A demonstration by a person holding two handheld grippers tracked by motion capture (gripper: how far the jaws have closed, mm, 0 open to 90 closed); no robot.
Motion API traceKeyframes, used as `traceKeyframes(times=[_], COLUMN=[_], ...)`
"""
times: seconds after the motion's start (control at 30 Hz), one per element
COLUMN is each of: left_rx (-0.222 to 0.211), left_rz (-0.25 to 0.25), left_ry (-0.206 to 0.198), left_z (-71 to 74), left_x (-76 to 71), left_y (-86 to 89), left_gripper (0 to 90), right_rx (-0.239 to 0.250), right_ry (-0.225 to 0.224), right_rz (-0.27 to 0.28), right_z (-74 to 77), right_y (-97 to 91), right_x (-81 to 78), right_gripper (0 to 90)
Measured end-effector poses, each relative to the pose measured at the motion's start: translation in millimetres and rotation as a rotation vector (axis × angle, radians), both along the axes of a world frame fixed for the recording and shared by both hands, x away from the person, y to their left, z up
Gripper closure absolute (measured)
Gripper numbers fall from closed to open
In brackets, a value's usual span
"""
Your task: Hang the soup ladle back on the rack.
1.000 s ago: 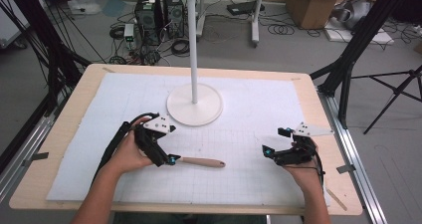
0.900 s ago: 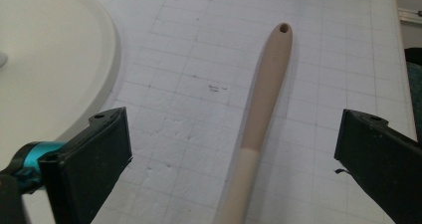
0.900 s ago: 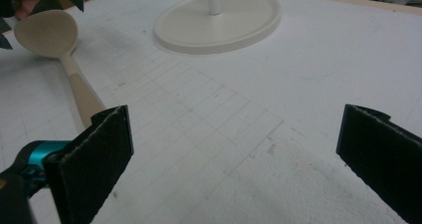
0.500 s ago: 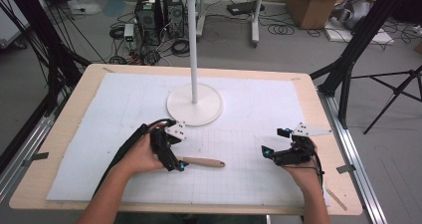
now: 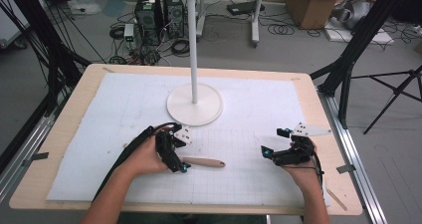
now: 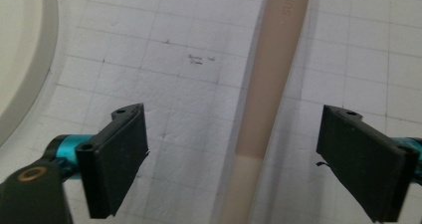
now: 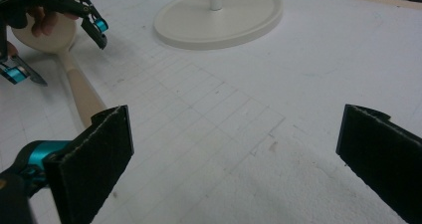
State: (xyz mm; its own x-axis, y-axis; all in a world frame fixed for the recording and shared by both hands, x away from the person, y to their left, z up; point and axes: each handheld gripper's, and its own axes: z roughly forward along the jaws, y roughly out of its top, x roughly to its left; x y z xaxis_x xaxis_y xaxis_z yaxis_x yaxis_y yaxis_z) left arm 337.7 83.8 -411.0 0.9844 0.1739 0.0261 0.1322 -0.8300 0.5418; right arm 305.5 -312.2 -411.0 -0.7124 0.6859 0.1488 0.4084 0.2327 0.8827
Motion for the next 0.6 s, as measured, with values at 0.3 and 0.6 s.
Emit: traceKeyframes(times=[0.3, 0.6], left_rx=[0.038, 0.049], left_rz=[-0.033, -0.047], left_ry=[0.031, 0.065], left_z=[-4.3, -5.4], left_x=[0.1, 2.2], left_y=[-1.9, -0.5], left_gripper=[31.8, 46.4], right_rx=[0.001, -0.002], right_ry=[-0.004, -0.001], right_rz=[-0.005, -0.001], right_z=[0.0, -0.1], right_y=[-0.4, 0.1], right_x=[0.3, 0.1], right_gripper=[0.4, 0.4])
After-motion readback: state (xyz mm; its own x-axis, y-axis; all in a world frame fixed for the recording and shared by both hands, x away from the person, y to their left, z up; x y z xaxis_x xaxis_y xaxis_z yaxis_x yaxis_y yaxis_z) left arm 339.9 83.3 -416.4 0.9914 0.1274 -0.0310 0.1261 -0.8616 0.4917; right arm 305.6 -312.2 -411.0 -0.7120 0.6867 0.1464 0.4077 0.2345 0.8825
